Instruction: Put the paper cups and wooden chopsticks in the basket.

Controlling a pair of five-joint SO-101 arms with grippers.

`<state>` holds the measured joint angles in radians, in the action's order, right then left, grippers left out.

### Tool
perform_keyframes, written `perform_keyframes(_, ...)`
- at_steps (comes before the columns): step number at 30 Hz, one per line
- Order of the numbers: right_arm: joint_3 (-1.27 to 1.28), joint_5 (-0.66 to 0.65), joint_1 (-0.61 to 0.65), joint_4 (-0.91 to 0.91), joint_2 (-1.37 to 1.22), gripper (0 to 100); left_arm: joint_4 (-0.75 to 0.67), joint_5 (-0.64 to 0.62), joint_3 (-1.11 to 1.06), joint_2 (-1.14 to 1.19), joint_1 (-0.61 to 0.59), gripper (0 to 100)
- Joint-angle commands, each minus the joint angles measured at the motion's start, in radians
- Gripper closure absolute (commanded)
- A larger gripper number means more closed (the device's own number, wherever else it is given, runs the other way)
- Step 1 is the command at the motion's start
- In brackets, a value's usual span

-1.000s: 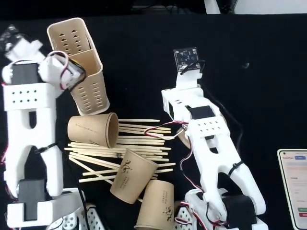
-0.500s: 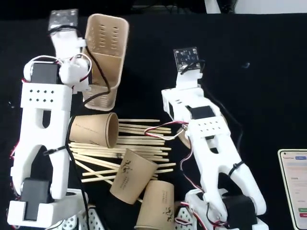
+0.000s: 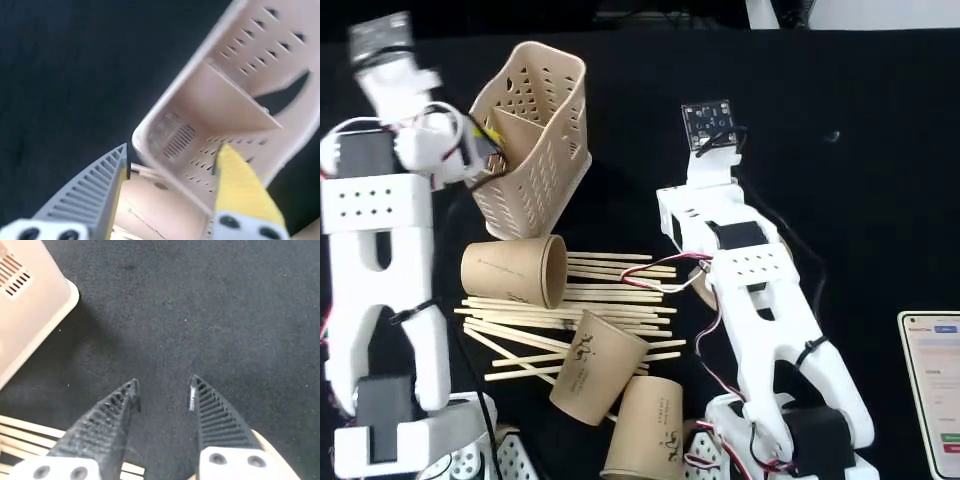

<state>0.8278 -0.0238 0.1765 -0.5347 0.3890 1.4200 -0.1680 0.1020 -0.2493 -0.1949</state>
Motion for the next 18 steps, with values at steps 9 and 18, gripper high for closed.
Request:
perform_keyframes(9,-0.005,-0.009,-0.003,0.02,0.004,82.8,0.146,-0.129,-0.028,-0.002,0.01,70)
perform_keyframes(18,-0.005,-0.009,-0.003,0.018,0.004,82.8,0.003,0.029,-0.084,0.021,0.105,96)
